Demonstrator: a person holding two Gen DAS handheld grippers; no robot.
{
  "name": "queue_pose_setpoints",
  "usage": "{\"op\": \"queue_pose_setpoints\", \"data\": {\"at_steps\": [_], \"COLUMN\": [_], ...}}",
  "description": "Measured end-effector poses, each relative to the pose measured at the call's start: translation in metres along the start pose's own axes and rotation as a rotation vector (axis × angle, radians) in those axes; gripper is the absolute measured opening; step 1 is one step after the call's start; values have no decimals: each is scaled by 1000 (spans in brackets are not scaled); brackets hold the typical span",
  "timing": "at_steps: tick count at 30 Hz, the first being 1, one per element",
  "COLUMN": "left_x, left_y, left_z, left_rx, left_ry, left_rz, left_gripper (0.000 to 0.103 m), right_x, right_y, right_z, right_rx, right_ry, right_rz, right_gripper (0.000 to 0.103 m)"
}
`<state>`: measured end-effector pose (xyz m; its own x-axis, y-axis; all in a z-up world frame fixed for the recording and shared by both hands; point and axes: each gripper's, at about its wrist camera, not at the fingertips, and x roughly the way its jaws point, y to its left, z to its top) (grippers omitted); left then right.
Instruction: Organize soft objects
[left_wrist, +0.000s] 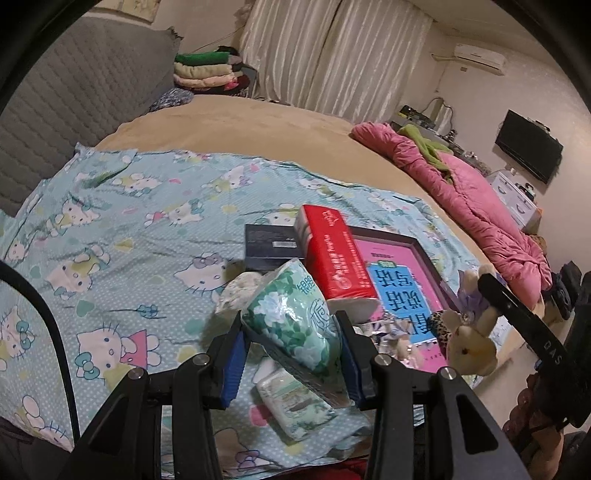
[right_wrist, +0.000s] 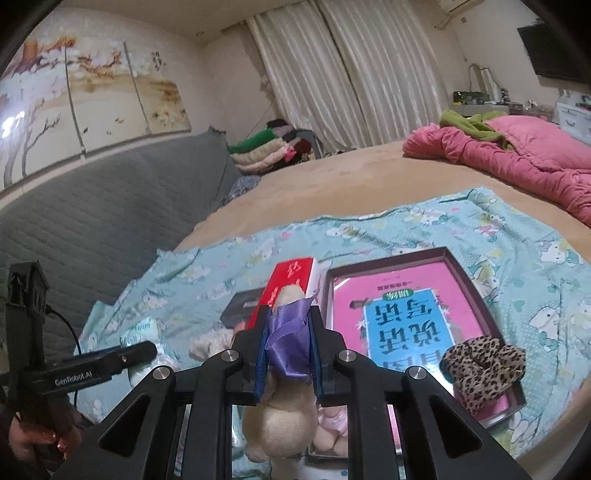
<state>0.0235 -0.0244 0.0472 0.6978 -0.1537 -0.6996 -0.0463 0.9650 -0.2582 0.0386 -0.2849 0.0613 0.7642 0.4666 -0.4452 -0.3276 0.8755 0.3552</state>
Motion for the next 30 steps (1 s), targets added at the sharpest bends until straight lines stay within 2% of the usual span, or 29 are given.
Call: {"op": "queue_pose_setpoints", "data": {"at_steps": [23, 30], "left_x": [4, 15], "left_y": [-85, -108], "left_z": [9, 9], "left_rx": [158, 205], "left_ry": [10, 39], "left_rz": [-89, -113], "left_gripper": [45, 45], "right_x": [-30, -32], "right_y": [-50, -67], "right_z": [12, 13], "right_rx": [116, 157], "right_ry": [-101, -113], "right_rz": [-74, -93], "right_gripper": [19, 19]}}
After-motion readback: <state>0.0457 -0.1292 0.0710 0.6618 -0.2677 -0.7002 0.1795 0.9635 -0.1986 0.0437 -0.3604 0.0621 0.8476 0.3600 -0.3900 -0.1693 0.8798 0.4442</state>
